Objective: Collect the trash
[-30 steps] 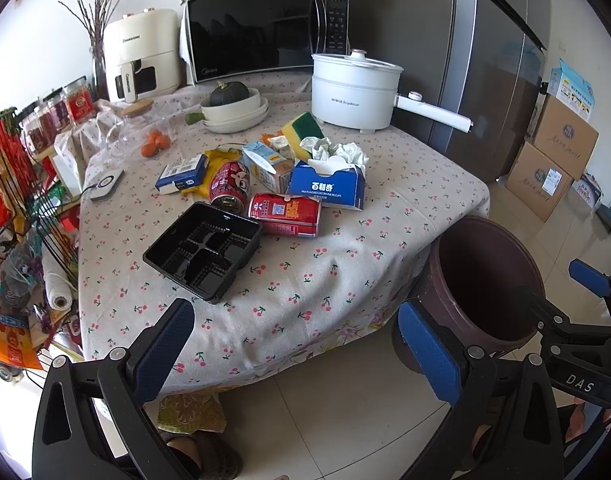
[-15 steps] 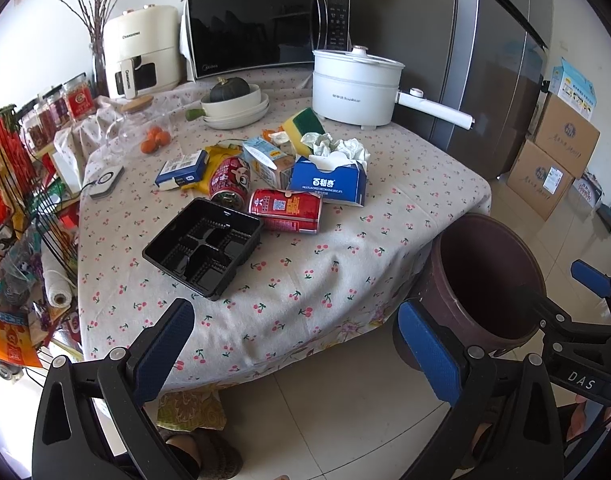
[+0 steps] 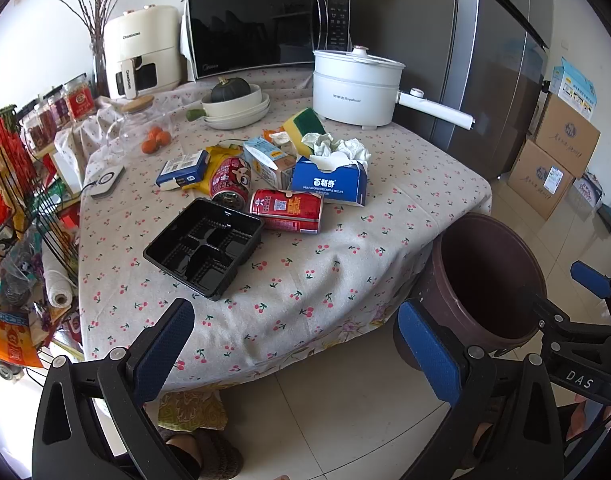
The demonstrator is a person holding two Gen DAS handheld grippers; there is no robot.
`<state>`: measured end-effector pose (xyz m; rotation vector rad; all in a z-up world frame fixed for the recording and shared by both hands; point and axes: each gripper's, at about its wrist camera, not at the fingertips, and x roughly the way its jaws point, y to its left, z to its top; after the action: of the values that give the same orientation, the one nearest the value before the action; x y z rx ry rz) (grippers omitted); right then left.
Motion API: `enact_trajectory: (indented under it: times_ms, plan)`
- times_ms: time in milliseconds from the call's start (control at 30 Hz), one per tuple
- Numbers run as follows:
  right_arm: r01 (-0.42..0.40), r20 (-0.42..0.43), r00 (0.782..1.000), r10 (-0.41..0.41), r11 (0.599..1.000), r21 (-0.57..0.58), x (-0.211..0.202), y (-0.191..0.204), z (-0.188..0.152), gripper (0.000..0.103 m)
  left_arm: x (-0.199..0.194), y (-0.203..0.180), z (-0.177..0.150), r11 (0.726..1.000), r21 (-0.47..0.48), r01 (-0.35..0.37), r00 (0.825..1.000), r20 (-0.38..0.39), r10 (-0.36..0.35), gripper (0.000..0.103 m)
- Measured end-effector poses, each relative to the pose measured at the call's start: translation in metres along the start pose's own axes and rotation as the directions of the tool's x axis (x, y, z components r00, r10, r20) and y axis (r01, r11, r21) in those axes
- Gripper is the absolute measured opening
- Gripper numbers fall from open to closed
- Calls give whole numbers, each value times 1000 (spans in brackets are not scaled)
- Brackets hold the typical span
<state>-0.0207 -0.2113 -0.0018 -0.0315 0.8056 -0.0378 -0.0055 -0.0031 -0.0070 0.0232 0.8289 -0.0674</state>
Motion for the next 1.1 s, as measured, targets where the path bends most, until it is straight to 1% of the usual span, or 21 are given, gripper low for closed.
enact_trajectory:
  times_ms: [833,1100]
  plan:
    - [5,-4,1000,-5,1000,4,1,-2,-1,103,0,-3,3,1000,-1,-3,1000,-4,3,103]
    - [18,-3,1000,-18,1000,12,1,-5,-1,103,1,7,-1,1000,-5,-19,1000,-8,19,103]
